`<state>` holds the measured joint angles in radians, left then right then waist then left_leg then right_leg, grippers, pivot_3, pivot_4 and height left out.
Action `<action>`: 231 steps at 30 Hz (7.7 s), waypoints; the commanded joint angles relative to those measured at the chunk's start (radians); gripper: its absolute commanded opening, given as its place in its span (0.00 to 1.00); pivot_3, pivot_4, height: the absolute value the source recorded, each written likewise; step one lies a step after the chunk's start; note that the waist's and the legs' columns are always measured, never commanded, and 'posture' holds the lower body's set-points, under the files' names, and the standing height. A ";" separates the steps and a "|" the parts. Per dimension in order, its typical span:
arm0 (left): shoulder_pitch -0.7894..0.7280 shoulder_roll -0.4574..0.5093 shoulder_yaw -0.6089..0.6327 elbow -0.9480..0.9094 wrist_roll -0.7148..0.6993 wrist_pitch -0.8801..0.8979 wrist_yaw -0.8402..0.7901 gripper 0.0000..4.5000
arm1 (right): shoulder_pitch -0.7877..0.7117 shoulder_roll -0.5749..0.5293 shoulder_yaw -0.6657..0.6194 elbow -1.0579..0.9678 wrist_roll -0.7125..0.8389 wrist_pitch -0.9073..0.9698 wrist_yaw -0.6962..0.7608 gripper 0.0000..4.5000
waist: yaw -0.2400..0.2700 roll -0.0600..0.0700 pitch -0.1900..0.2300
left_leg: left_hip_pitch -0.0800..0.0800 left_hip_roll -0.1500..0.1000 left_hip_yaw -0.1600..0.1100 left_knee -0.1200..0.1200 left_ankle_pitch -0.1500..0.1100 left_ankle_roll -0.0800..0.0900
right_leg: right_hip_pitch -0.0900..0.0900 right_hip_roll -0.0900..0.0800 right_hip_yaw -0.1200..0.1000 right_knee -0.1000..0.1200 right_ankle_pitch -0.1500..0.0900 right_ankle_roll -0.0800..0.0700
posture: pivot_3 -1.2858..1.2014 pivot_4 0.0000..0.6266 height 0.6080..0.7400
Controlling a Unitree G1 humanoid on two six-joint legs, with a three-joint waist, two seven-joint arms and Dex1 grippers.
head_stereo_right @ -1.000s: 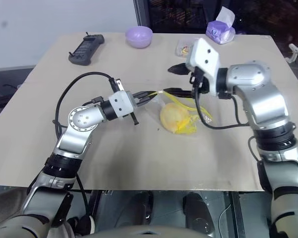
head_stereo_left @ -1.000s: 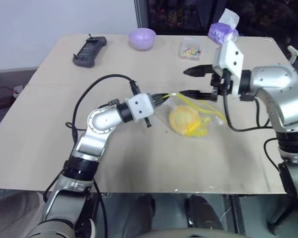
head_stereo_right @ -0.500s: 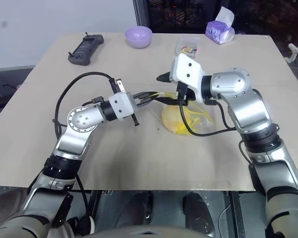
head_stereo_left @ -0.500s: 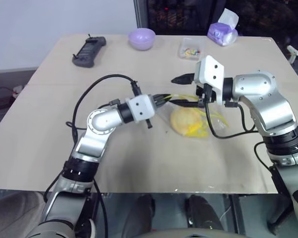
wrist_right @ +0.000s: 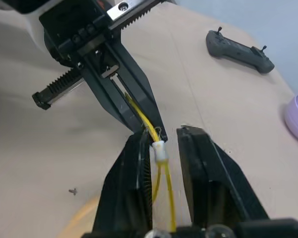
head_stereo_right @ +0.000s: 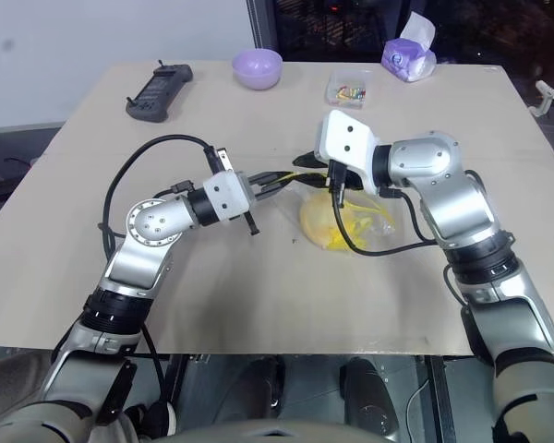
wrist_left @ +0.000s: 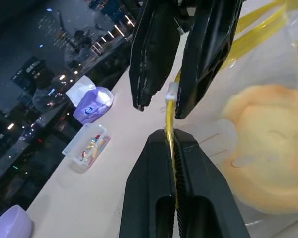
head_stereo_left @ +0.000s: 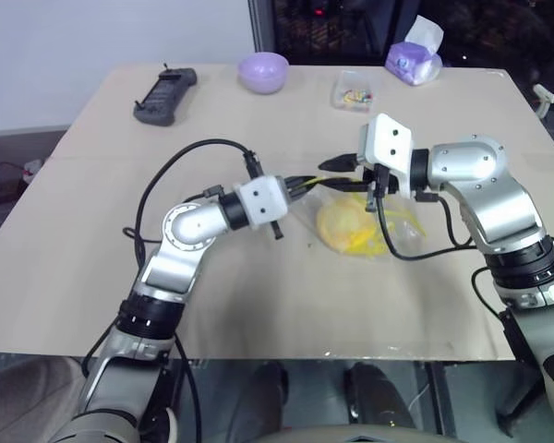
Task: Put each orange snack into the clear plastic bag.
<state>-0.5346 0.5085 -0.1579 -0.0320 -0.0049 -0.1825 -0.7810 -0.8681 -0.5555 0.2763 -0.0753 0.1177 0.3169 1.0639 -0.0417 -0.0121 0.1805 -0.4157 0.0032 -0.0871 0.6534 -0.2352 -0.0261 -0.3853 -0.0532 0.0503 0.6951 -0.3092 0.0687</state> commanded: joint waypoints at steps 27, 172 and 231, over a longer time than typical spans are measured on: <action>0.005 0.014 0.022 -0.028 -0.007 -0.001 0.008 0.00 | 0.001 -0.014 -0.015 -0.032 -0.019 -0.019 0.010 0.01 | 0.000 0.000 0.000 | 0.000 0.000 0.000 0.000 0.000 0.000 | 0.000 0.000 0.000 0.000 0.000 0.000 | 0.52 0.24 1.00; -0.034 0.002 0.114 0.148 0.070 0.039 0.253 0.00 | 0.304 -0.150 0.012 -0.072 0.045 -0.025 -0.011 0.01 | 0.000 0.000 0.000 | -0.015 0.001 -0.003 0.014 0.000 0.001 | -0.009 0.001 -0.005 0.003 0.005 0.000 | 0.52 0.24 1.00; -0.071 0.075 -0.043 0.332 0.058 -0.320 -0.164 0.85 | 0.265 -0.171 -0.058 -0.124 -0.017 -0.096 0.012 0.00 | -0.001 0.000 0.000 | -0.014 0.001 -0.002 0.014 0.000 0.001 | -0.009 0.001 -0.005 0.003 0.005 0.000 | 0.52 0.24 1.00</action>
<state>-0.5884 0.5776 -0.2044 0.3389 0.0540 -0.4825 -0.9505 -0.6006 -0.7253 0.2557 -0.1604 0.0861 0.2345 1.0816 -0.0422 -0.0125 0.1804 -0.4298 0.0039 -0.0896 0.6678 -0.2355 -0.0247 -0.3943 -0.0520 0.0449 0.6979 -0.3038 0.0689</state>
